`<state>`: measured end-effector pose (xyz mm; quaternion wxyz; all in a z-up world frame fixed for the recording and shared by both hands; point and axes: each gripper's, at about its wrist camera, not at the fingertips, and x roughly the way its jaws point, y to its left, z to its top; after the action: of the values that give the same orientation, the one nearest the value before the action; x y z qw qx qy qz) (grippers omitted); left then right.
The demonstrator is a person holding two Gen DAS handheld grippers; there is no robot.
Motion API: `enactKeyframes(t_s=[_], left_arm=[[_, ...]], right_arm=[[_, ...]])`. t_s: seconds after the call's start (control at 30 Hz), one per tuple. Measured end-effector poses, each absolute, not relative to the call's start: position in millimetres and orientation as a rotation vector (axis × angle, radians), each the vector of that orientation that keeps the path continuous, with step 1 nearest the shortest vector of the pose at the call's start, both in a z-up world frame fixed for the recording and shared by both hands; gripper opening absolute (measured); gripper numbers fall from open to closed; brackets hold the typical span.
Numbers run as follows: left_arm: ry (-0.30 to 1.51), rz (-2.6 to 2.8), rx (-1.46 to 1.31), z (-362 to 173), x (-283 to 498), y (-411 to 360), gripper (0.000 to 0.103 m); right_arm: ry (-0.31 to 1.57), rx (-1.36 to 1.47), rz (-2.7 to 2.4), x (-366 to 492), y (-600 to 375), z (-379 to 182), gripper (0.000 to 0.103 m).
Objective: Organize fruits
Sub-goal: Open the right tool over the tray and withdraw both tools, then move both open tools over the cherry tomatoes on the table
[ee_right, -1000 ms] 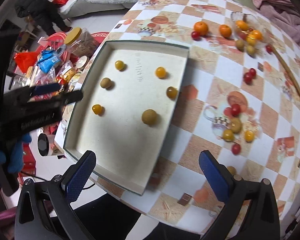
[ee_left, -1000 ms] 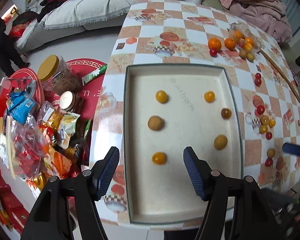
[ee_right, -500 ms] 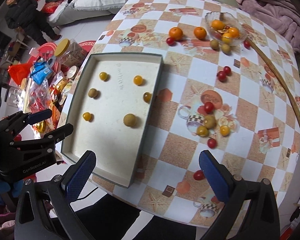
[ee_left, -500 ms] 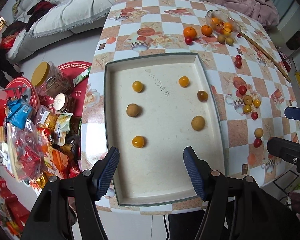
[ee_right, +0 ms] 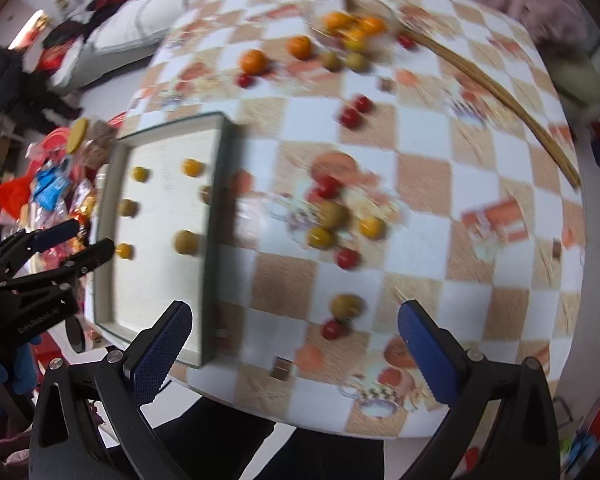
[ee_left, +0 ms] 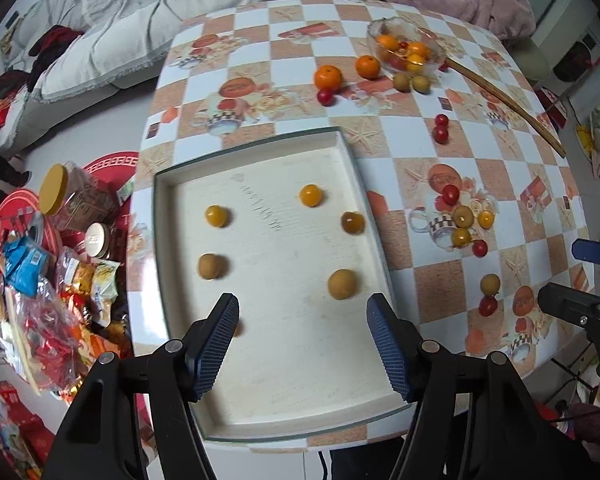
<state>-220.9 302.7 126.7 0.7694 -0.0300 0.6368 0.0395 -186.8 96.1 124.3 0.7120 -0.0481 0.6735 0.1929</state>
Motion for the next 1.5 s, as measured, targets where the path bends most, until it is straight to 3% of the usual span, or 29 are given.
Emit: enactKeyframes(t_s=[0.67,1.23,1.5], left_arm=[[1.385,-0.039,-0.007,72,-126,210,0.068],[1.303,-0.054,-0.047,15,-55,181,0.068],[1.212,-0.047,0.006,13,-47,169,0.068]], right_arm=[[1.568,-0.036,0.230,-182,8,53,0.103],[1.360,-0.099,0.326,-150,20,25,0.103],[1.298,-0.128,0.363,-146,33,24,0.101]])
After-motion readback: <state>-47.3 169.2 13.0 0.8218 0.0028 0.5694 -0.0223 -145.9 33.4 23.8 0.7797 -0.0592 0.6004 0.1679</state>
